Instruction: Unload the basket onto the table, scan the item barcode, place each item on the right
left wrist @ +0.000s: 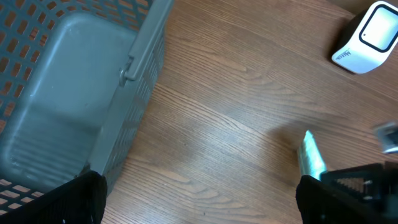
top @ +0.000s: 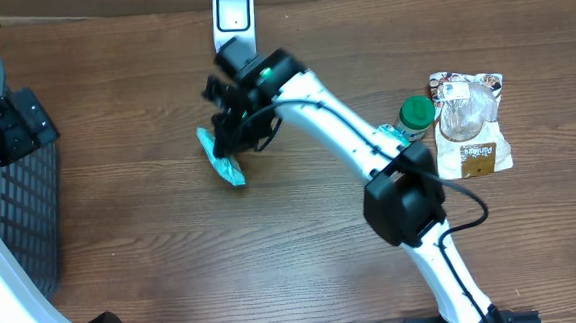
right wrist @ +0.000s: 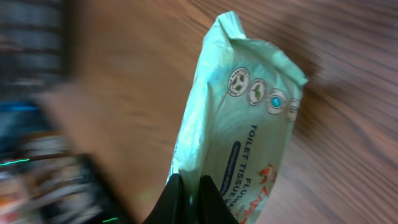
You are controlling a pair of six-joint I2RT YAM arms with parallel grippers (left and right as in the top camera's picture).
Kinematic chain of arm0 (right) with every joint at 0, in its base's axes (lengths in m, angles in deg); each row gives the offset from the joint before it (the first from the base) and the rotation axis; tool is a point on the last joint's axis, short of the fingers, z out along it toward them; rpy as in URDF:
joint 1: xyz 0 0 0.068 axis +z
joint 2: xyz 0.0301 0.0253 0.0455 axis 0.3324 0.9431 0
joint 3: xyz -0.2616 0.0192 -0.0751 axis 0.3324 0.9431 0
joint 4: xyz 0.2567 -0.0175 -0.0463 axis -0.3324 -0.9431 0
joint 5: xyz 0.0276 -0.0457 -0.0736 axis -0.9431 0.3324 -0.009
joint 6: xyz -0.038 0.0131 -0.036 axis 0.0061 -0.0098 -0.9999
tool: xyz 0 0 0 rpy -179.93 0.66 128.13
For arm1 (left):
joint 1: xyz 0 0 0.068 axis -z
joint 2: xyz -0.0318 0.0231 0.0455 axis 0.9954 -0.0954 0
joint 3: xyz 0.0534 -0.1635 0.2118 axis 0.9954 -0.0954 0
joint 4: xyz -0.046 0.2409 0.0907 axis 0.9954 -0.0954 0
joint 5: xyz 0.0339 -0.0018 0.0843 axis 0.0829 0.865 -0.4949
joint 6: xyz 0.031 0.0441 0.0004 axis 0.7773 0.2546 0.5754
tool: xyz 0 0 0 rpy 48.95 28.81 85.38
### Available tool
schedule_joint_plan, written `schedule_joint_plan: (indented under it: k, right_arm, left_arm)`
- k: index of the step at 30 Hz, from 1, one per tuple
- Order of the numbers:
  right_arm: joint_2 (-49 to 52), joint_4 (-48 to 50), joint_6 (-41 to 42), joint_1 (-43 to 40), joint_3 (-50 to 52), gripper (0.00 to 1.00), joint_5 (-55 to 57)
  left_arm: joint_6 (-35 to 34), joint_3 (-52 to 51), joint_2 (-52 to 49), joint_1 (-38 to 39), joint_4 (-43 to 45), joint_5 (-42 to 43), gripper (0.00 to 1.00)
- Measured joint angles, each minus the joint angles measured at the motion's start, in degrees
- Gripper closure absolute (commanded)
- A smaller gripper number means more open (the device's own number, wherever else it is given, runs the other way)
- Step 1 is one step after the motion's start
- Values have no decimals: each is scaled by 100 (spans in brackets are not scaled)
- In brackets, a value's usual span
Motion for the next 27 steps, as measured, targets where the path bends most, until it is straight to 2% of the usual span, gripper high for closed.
schedule_joint_plan:
  k: [5, 11, 14, 16, 17, 19, 23, 27]
  right_arm:
    - [-39, 964, 39, -343, 732, 96, -1661]
    - [-39, 2199, 498, -321, 2273, 96, -2452]
    - [-39, 2343, 691, -317, 2662, 94, -2312]
    - [-39, 2264, 763, -330, 2710, 85, -2000]
    - [-39, 2240, 776, -345, 2710, 74, -1851]
    - [-39, 2138, 839, -431, 2708, 69, -1471]
    - [-39, 1917, 885, -706, 2677, 64, -1008]
    - [-39, 1530, 848, -1086, 2468, 67, -702]
  left_arm:
    - [2, 0, 0, 0, 0, 0, 1]
    - [2, 0, 0, 0, 0, 0, 0]
    - [2, 0, 0, 0, 0, 0, 1]
    - [2, 0, 0, 0, -2, 0, 0]
    - [2, 0, 0, 0, 0, 0, 0]
    - [2, 0, 0, 0, 0, -2, 0]
    - [2, 0, 0, 0, 0, 0, 0]
    - [2, 0, 0, 0, 0, 0, 0]
